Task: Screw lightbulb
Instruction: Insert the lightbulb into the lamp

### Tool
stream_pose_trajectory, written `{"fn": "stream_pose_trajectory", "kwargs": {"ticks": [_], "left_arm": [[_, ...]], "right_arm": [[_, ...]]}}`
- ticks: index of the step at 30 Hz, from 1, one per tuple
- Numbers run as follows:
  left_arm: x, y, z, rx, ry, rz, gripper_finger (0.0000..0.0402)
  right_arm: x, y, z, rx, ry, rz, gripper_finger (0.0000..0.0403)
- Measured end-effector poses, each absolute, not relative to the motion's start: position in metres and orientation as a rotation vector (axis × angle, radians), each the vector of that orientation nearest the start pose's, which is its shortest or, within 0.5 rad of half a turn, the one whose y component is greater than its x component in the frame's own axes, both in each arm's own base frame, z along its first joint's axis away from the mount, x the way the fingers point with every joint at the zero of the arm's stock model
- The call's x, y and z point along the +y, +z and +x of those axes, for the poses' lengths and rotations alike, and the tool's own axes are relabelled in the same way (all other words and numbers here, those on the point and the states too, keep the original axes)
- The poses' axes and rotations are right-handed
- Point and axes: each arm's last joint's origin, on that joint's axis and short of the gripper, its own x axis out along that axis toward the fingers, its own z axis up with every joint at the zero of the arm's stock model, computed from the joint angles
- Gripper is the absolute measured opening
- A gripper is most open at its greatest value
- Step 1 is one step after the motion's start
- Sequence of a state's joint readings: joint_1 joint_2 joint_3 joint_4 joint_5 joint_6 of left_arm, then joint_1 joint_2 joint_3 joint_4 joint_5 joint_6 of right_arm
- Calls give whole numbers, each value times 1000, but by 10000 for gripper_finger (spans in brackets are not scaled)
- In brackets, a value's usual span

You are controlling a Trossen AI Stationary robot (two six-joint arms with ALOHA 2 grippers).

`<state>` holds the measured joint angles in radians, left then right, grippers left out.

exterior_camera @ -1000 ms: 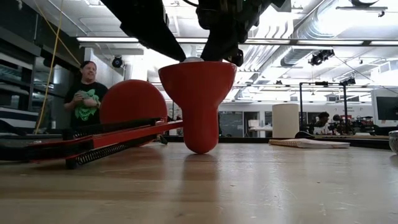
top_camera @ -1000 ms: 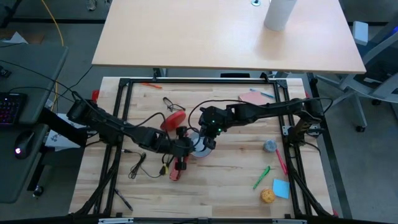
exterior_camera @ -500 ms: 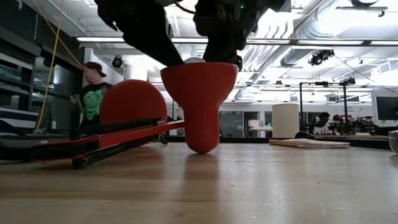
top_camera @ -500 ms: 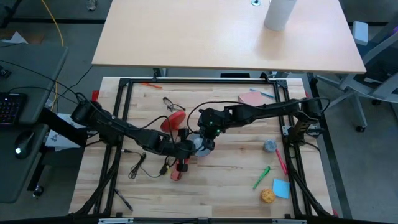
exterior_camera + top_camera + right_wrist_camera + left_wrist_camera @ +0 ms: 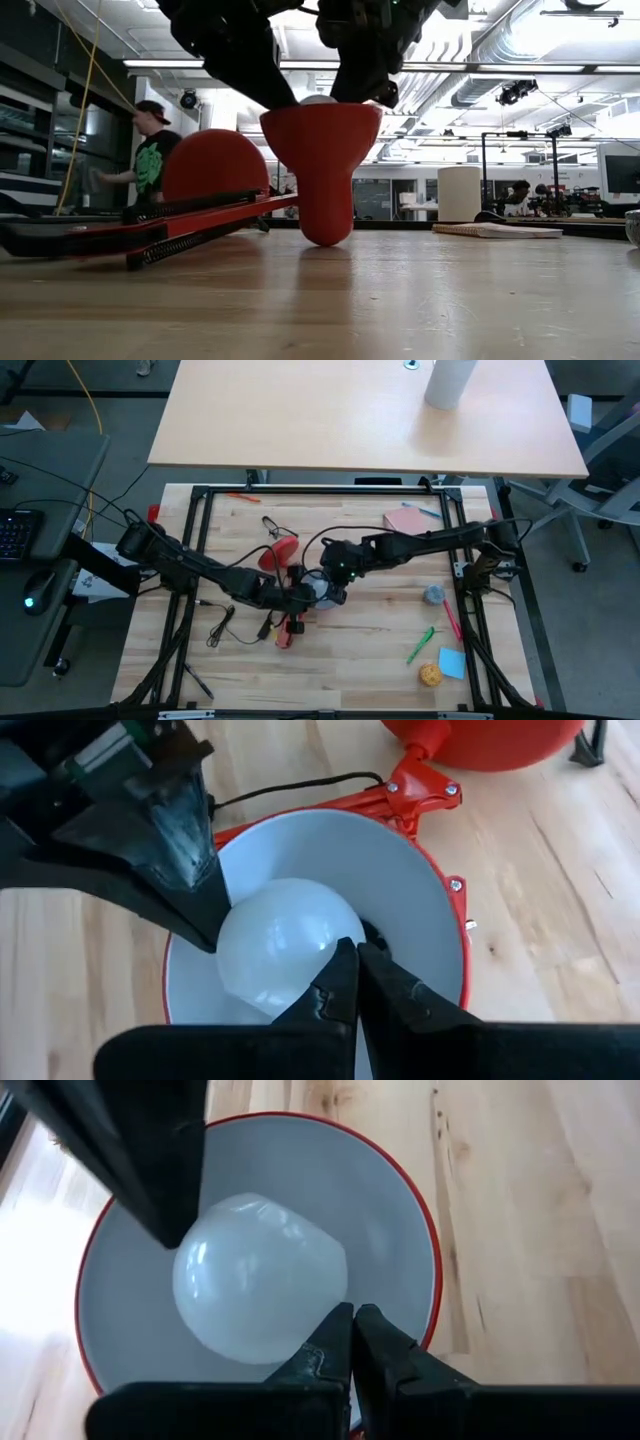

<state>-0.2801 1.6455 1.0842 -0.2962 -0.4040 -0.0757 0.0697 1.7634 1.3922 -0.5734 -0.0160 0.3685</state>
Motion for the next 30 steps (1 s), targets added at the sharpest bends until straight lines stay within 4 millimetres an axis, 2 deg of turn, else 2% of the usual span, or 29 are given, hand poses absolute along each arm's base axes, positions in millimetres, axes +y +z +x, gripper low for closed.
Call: {"fn": "stream_pose_trajectory", "kwargs": {"ticks": [9,17,23,30], "left_arm": [[-78,216,330,816,151,281,0],[-76,215,328,836,197,331,0],[-64,217,328,815,381,398,0],[-49,223,327,825,401,373,0]], "right_arm": [[46,251,373,953,-146,340,0],[53,251,369,973,-144,375,0],[70,251,370,976,-33,415,0],[76,260,365,941,-65,384,0]]}}
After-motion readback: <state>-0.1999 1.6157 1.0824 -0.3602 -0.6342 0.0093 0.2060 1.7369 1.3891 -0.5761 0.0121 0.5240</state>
